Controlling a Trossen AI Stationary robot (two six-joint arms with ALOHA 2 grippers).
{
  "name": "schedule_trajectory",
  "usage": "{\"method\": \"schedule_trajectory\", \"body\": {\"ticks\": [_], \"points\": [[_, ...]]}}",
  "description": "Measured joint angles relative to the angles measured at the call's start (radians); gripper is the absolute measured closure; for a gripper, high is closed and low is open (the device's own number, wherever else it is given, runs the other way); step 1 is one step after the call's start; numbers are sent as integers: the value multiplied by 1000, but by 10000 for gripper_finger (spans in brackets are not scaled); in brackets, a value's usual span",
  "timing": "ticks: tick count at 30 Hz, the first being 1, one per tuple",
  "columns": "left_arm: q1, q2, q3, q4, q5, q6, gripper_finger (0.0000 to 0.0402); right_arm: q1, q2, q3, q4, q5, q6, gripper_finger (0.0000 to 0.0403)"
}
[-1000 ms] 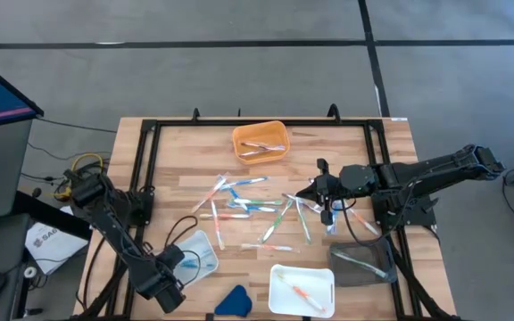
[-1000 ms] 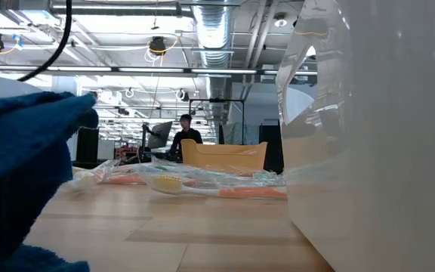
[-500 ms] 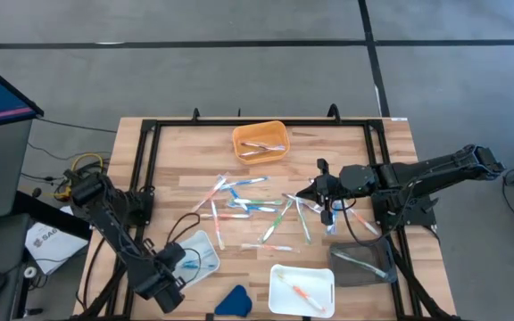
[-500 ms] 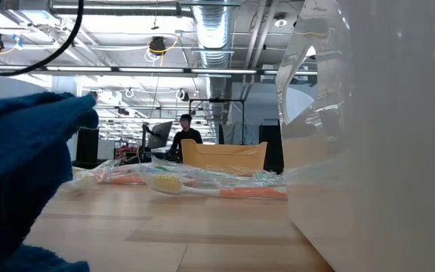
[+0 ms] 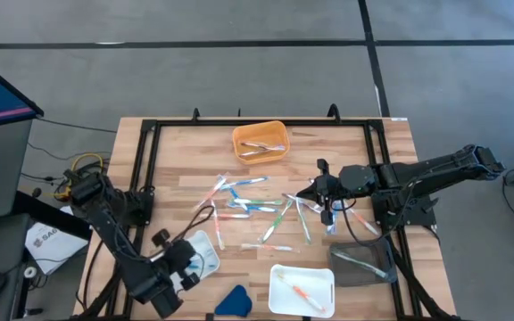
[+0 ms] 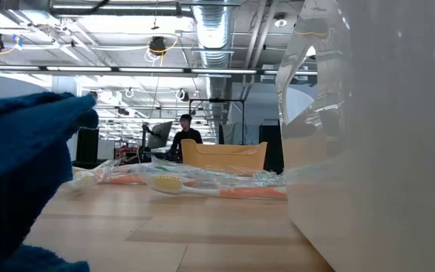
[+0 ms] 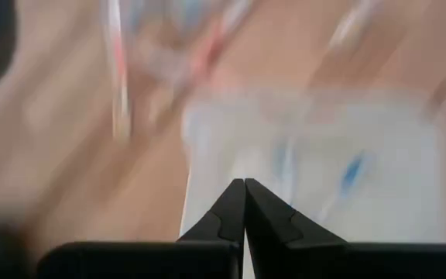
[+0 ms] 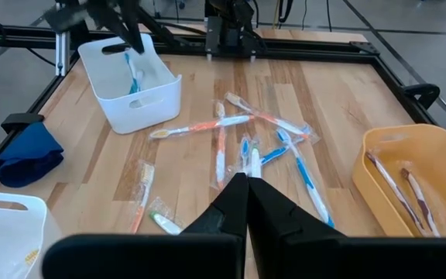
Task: Pick & Place Toothbrushes
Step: Put the green toothbrush into the black bin
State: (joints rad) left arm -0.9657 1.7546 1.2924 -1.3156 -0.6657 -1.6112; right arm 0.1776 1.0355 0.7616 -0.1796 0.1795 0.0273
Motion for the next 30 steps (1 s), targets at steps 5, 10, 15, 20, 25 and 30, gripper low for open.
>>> {"method": "schedule_trajectory", "body": {"ticks": [5,10,15,20,25,30], "points": [[-31,0,16,16,-423,17,401,0,0,0,-11,0,0,401],[-22,0,16,67,-715,10,401,0,0,0,-14,0,0,401],[26,0,16,190,-809,7,401,0,0,0,-16,0,0,401],[96,0,16,323,-802,7,401,0,0,0,-16,0,0,401],[152,0,16,386,-743,7,401,0,0,0,-16,0,0,401],[188,0,16,392,-689,15,401,0,0,0,-16,0,0,401]]}}
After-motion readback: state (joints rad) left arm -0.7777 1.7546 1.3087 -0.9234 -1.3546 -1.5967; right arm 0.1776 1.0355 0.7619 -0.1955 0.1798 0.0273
